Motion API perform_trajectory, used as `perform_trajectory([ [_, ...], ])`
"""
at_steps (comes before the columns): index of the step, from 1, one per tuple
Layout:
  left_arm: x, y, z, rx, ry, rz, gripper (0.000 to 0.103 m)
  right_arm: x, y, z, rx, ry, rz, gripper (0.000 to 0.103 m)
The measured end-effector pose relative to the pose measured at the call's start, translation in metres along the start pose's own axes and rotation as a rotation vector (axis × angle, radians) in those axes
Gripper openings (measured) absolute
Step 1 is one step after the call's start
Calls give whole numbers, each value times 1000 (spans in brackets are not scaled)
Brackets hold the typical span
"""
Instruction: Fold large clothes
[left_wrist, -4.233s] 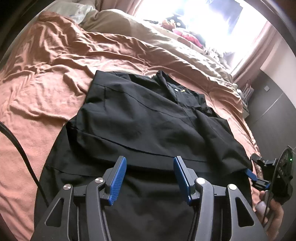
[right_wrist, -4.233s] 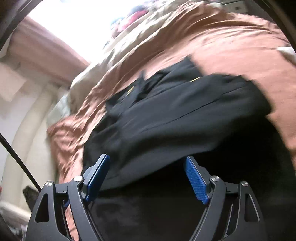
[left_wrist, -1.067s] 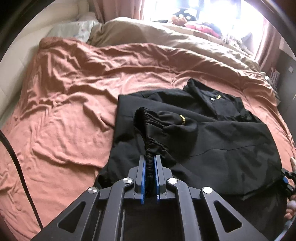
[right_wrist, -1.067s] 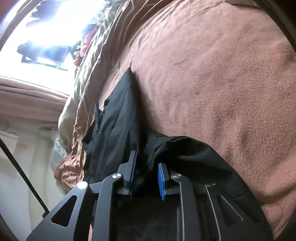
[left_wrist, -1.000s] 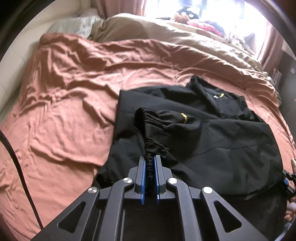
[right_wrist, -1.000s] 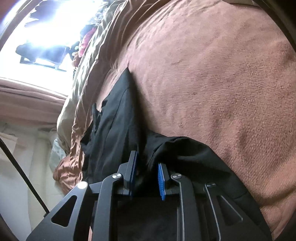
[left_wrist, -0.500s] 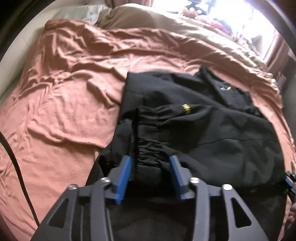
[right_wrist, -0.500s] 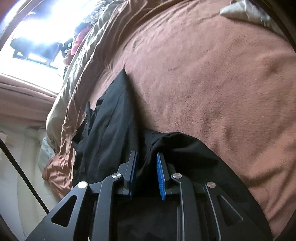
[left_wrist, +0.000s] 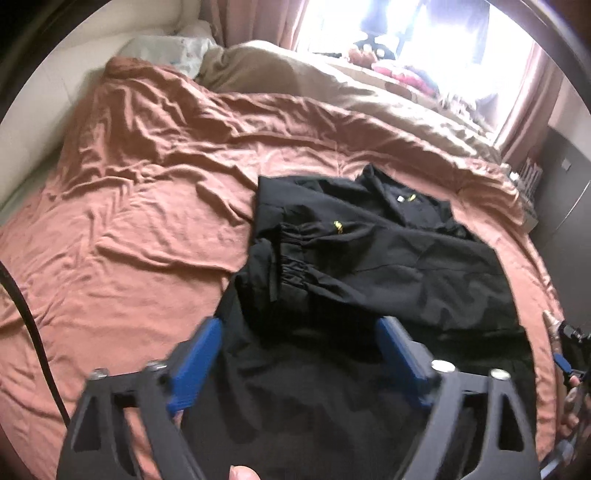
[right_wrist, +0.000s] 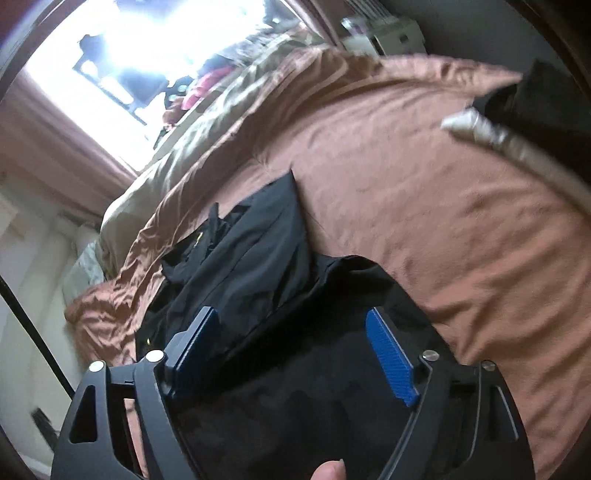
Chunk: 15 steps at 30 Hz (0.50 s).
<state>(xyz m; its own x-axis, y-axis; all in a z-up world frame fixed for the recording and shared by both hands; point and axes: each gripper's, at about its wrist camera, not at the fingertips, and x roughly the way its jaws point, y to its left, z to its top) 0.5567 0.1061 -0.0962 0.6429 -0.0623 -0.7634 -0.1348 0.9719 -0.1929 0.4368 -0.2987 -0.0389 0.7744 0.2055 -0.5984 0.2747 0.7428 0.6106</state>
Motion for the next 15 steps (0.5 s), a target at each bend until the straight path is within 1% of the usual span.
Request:
perform_trajectory([
  [1, -12, 3, -3, -3, -18, -10, 103, -5, -2, -5, -15, -4, 21, 92],
  [2, -22, 5, -5, -5, -34, -16, 103, -12, -3, -13, -29, -8, 49, 99],
  [3, -30, 8, -7, -6, -45, -22, 103, -19, -5, -20, -37, -10, 59, 103],
  [5, -49, 15, -15, -14, -66, -45, 103, -30, -11, -31, -42, -23, 67, 103],
  [8, -71, 23, -26, -17, -77, -33, 103, -55, -20, -45, -31, -48, 83, 103],
  [10, -85, 29, -34, -24, -86, -51, 103, -72, -24, -51, -37, -69, 90, 103],
  [15, -119, 37, -61, -40, -100, -80, 103, -113, -24, -65, -104, -84, 76, 103],
])
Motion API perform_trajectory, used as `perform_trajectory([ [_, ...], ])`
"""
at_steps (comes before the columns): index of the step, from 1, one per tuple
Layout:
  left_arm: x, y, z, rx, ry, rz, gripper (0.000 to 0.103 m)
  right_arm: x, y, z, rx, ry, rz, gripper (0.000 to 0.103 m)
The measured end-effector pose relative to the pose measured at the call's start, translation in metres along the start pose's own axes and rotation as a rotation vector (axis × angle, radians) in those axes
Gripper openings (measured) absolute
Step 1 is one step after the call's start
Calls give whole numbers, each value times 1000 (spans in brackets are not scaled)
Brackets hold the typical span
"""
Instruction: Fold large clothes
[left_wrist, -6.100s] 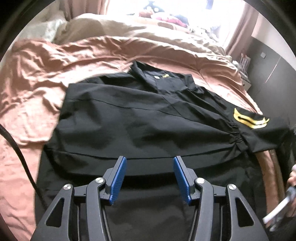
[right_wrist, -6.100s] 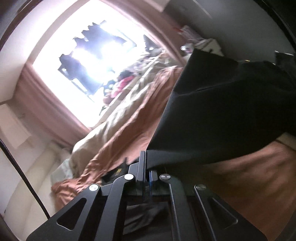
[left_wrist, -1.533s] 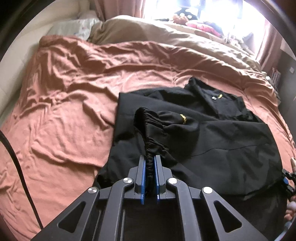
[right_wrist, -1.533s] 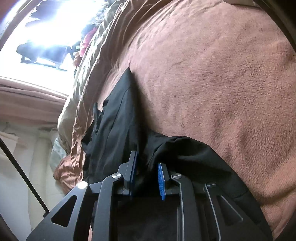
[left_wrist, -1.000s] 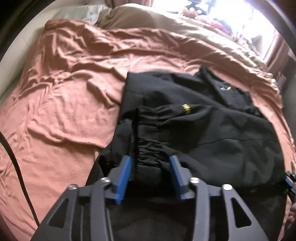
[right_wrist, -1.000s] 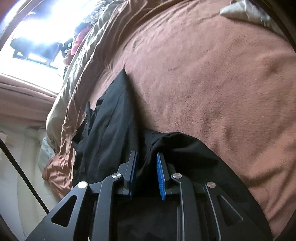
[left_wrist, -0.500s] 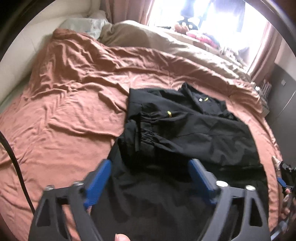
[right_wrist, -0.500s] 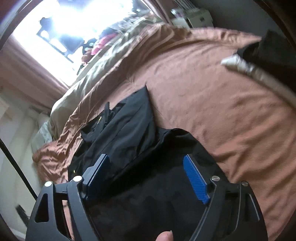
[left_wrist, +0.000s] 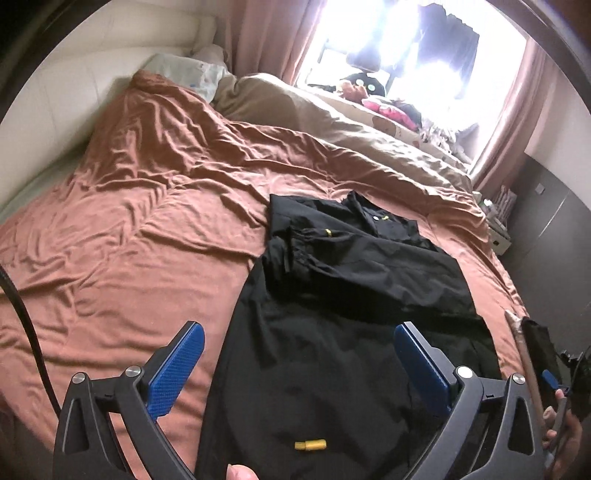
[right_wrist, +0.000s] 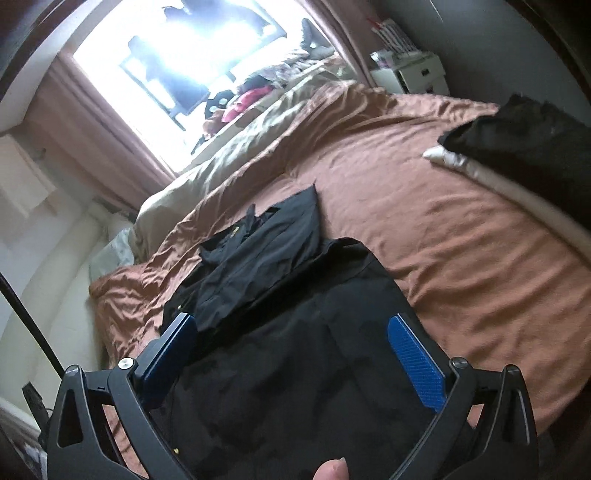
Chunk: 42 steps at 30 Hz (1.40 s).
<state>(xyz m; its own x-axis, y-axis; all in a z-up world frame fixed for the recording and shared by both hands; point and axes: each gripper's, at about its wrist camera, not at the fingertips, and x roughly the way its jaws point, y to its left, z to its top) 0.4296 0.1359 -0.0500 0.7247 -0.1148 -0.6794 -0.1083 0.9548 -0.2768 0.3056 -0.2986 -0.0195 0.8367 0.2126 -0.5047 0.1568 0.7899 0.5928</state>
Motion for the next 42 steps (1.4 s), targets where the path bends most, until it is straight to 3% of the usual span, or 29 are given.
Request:
perform_trajectory([
  [6, -52, 1, -30, -9, -40, -49, 103, -47, 11, -15, -84, -4, -84, 103],
  [17, -136, 5, -75, 39, -122, 1, 103, -123, 16, -49, -226, -73, -127, 103],
  [23, -171, 5, -103, 52, -146, 16, 103, -150, 9, -65, -268, -80, -109, 103],
  [34, -207, 15, -152, 75, -156, 7, 103, -198, -26, -97, -324, -53, -53, 103],
  [42, -204, 27, -184, 98, -144, -3, 101, -199, -42, -120, -372, -16, -44, 103],
])
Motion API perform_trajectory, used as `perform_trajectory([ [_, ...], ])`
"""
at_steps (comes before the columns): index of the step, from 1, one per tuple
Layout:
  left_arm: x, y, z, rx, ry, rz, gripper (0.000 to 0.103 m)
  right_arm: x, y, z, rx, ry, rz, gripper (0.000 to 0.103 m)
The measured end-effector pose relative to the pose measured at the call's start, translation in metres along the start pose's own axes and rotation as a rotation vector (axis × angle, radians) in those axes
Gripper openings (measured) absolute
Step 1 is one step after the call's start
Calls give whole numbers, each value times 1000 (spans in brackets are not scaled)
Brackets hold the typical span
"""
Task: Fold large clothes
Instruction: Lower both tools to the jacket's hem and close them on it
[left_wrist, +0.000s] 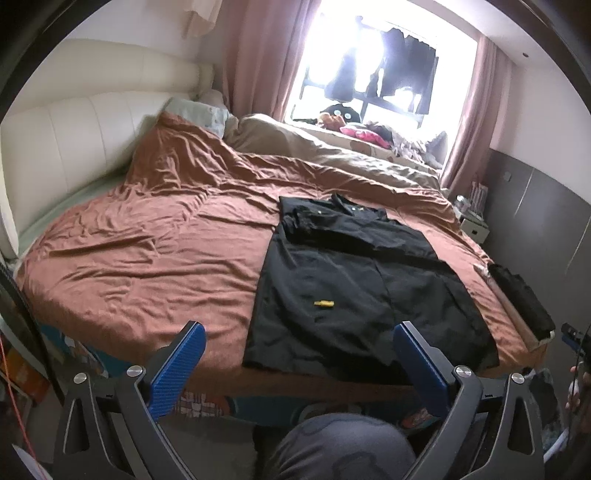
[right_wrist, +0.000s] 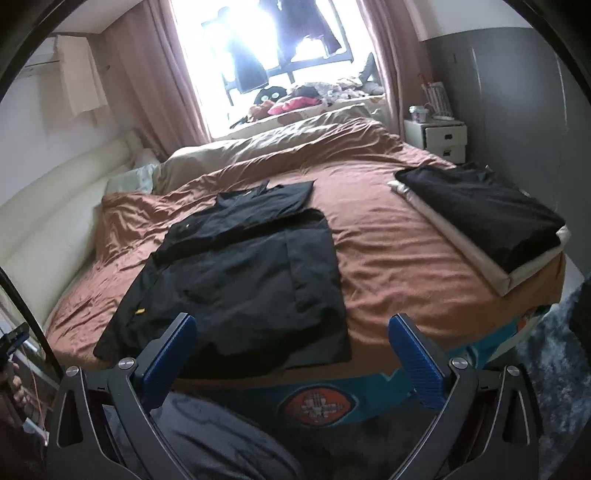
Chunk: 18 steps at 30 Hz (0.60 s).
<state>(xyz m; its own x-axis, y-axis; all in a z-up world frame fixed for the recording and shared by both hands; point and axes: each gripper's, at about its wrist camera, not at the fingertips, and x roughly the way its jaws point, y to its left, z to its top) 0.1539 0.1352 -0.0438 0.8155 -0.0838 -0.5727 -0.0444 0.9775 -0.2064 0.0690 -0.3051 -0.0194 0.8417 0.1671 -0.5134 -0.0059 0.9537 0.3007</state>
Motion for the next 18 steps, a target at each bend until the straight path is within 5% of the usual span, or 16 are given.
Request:
perform_trajectory([
  [6, 19, 16, -25, -7, 42, 0, 89, 12, -11, -18, 33, 38, 4, 102],
  [10, 43, 29, -37, -36, 91, 6, 69, 33, -21, -27, 65, 68, 26, 84],
  [13, 62, 37, -45, -50, 126, 9, 67, 53, -30, -33, 81, 113, 41, 66],
  [18, 98, 44, -54, -83, 183, 17, 63, 88, -48, -38, 133, 163, 54, 58],
])
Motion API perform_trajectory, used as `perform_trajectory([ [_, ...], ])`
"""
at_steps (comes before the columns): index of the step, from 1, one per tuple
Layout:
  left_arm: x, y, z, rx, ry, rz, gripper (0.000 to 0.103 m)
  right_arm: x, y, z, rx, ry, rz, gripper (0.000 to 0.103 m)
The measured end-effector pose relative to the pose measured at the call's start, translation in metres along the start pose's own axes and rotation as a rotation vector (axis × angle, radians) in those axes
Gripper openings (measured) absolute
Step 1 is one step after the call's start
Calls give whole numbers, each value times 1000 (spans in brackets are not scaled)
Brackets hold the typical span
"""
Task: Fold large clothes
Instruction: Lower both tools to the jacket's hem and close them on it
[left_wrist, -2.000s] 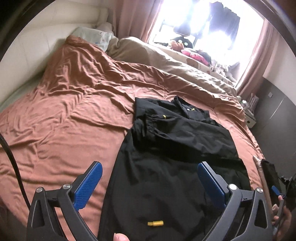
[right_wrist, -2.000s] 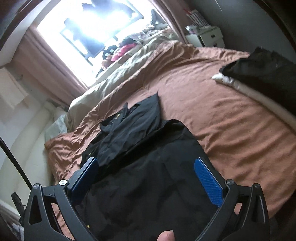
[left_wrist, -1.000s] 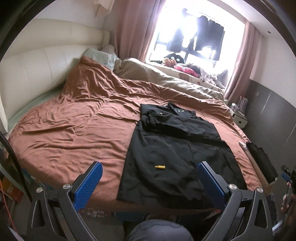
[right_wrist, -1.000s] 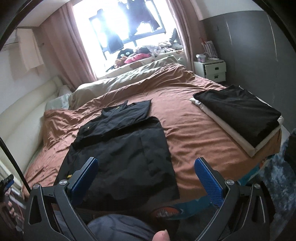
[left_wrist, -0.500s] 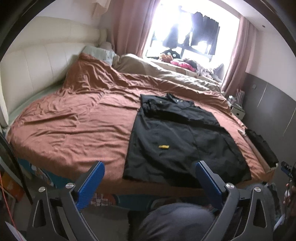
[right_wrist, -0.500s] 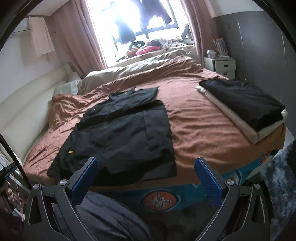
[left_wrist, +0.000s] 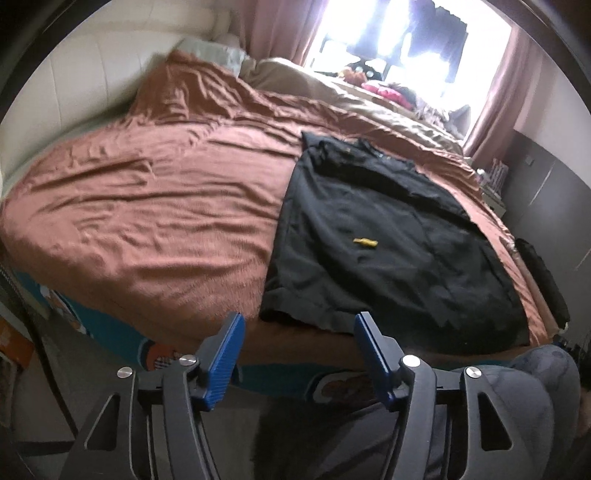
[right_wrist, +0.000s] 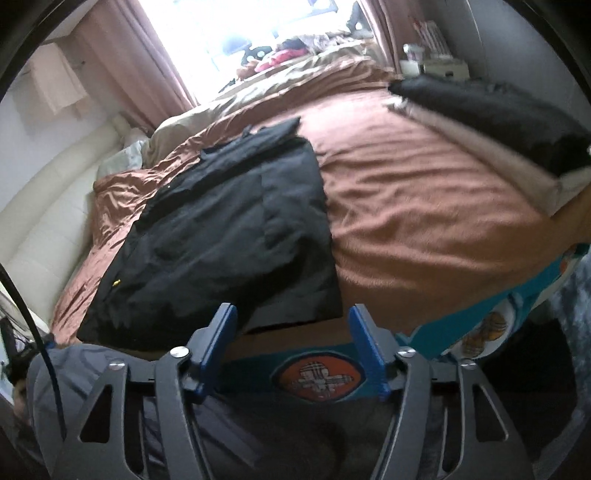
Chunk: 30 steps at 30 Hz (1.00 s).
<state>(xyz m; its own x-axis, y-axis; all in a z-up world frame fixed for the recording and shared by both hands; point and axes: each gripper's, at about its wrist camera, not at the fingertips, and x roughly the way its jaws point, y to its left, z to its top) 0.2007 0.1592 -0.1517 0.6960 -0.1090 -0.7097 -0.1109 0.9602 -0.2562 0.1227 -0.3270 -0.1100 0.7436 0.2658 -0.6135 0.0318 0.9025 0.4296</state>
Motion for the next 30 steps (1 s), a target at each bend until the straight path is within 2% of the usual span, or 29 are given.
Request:
perform_trajectory([
  [6, 41, 5, 1, -24, 55, -5, 62, 34, -18, 4, 50, 28, 17, 57],
  [10, 64, 8, 7, -37, 91, -13, 52, 52, -29, 6, 85, 38, 51, 57],
  [16, 91, 19, 13, -81, 124, -10, 51, 70, -40, -2, 150, 50, 105, 53],
  [22, 95, 27, 16, -93, 117, -17, 51, 69, -50, -19, 251, 41, 294, 49],
  [26, 93, 38, 16, -172, 120, -80, 51, 65, -50, -20, 296, -18, 383, 49],
  [30, 92, 48, 13, -265, 126, -183, 51, 66, -48, -16, 307, -42, 377, 49],
])
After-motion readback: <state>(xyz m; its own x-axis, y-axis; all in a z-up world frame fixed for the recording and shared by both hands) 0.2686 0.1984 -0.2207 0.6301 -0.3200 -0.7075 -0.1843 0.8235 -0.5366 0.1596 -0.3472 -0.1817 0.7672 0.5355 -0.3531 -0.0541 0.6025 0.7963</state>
